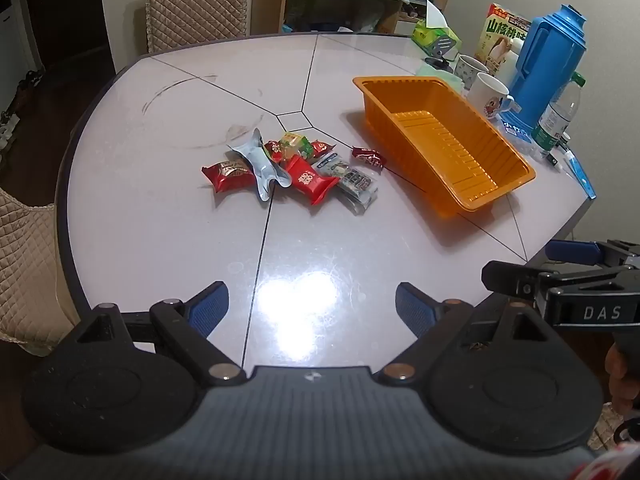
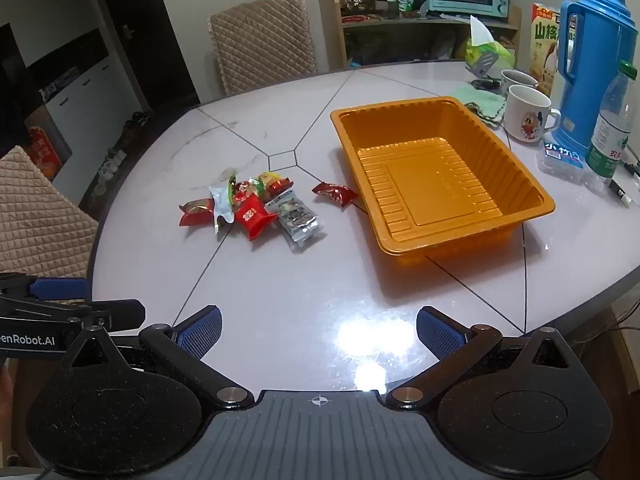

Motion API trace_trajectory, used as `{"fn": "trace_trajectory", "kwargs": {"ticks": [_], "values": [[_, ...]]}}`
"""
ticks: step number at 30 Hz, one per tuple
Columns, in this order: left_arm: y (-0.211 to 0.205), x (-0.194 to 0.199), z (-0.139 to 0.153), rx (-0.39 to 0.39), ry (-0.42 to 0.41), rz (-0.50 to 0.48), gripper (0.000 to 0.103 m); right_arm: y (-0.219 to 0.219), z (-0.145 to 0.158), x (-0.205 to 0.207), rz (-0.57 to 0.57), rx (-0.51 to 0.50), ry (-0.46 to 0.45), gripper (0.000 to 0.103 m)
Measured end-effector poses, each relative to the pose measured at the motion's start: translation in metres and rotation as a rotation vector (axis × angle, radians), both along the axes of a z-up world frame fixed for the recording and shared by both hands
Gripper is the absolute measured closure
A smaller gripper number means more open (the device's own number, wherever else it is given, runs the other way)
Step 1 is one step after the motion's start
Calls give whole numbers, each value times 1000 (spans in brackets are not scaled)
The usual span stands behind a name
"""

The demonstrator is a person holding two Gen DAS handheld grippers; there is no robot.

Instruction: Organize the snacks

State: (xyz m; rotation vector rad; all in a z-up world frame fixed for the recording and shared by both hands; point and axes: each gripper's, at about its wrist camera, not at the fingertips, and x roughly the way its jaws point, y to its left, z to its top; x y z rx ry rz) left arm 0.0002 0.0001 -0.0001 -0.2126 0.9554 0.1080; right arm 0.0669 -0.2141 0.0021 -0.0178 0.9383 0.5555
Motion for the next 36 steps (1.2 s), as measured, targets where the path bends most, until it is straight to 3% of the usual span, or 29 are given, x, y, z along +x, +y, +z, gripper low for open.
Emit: {"fn": "trace_trajectory", "kwargs": {"ticks": [36], "values": [[0, -3, 1, 4, -1, 15, 14, 6, 0, 1, 14, 1, 7, 0]]}}
